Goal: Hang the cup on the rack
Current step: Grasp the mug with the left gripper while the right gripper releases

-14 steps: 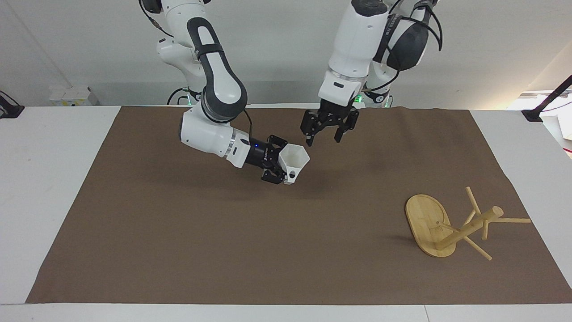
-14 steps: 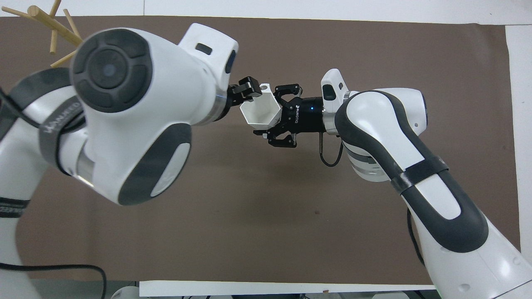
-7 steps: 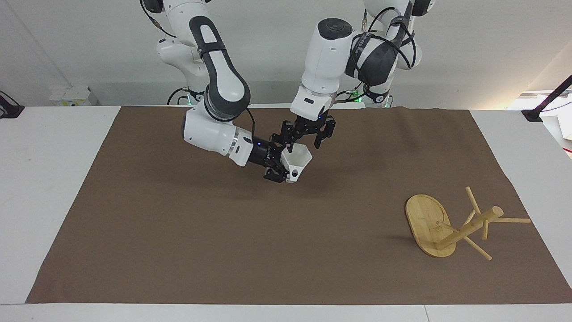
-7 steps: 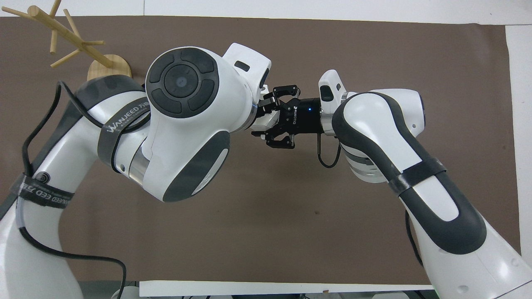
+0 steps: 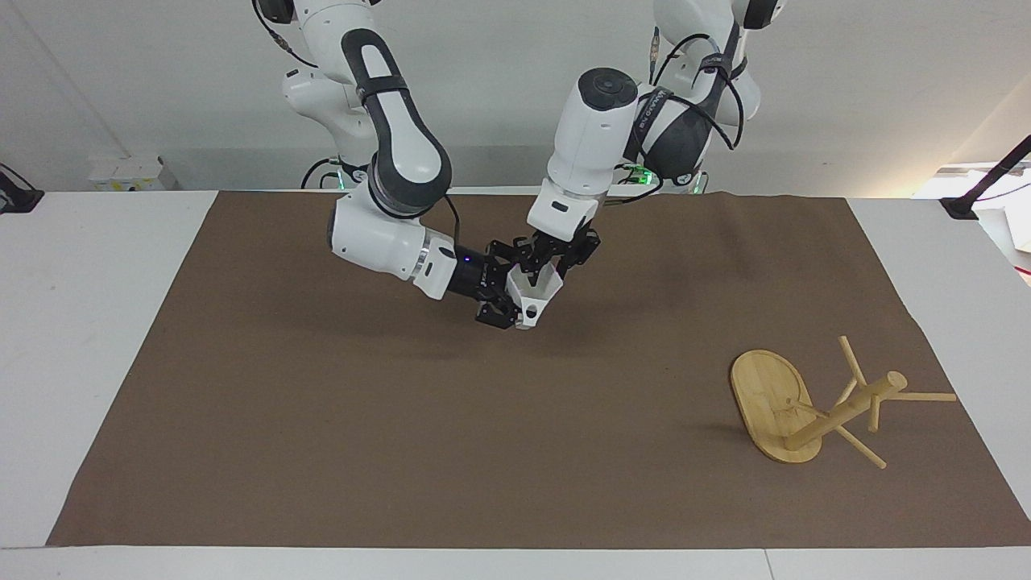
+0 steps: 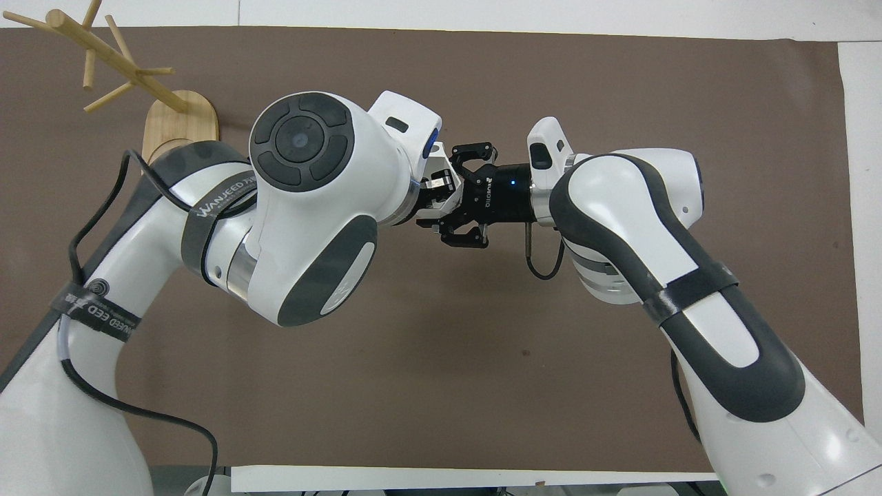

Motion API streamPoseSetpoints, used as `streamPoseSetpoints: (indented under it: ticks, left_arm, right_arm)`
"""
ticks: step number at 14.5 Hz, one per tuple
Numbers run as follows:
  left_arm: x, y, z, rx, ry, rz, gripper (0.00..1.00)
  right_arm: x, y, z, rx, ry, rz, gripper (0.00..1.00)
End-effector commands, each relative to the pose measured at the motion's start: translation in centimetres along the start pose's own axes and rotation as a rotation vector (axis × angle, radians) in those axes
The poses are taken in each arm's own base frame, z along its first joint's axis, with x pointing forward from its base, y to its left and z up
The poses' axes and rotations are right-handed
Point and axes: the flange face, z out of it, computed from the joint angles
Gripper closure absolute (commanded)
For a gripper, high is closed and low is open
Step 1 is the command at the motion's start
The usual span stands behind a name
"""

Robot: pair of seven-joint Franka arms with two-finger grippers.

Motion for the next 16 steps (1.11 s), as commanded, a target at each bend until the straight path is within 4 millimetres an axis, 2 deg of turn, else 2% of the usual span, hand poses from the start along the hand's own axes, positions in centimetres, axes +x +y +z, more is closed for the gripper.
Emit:
streamPoseSetpoints:
  ticks: [1, 3, 4, 5, 7, 9, 12, 15, 16]
  left_arm:
    - [-0.4, -0.7, -0.5, -0.021, -0.006, 0.012, 1.0]
    - [-0.1, -0.9, -0.5, -0.022, -0.004, 0.005, 1.0]
    - [0.1, -1.1, -0.6, -0.023, -0.001, -0.001, 1.0]
    - [0.3, -1.2, -0.5, -0.023, 0.001, -0.009, 1.0]
    - [1.0, -1.5, -0.8, -0.038, 0.018, -0.047, 1.0]
    - [2.0, -1.8, -1.1, -0.054, 0.036, -0.081, 1.0]
    - [2.3, -1.6, -1.2, -0.072, 0.053, -0.094, 1.0]
    - [3.2, -1.5, -2.2, -0.133, 0.11, -0.179, 1.0]
    - [3.9, -2.0, -2.8, -0.146, 0.123, -0.21, 1.0]
  right_arm:
    - [0.5, -0.2, -0.5, -0.019, 0.017, 0.02, 0.64]
    - [0.5, -0.1, -0.6, -0.019, 0.018, 0.019, 0.56]
    - [0.6, -0.1, -0.7, -0.018, 0.02, 0.017, 0.34]
    - [0.5, -0.1, -0.8, -0.016, 0.021, 0.012, 0.0]
    - [0.5, 0.0, -1.0, -0.016, 0.023, 0.011, 0.0]
    - [1.8, -0.3, -2.4, -0.036, 0.031, -0.005, 0.0]
    - [0.8, 0.8, -4.8, -0.031, 0.036, -0.004, 0.0]
    - [-2.0, 2.7, -9.7, 0.013, -0.031, -0.023, 0.0]
    - [-3.5, 3.3, -12.3, 0.052, -0.059, -0.022, 0.0]
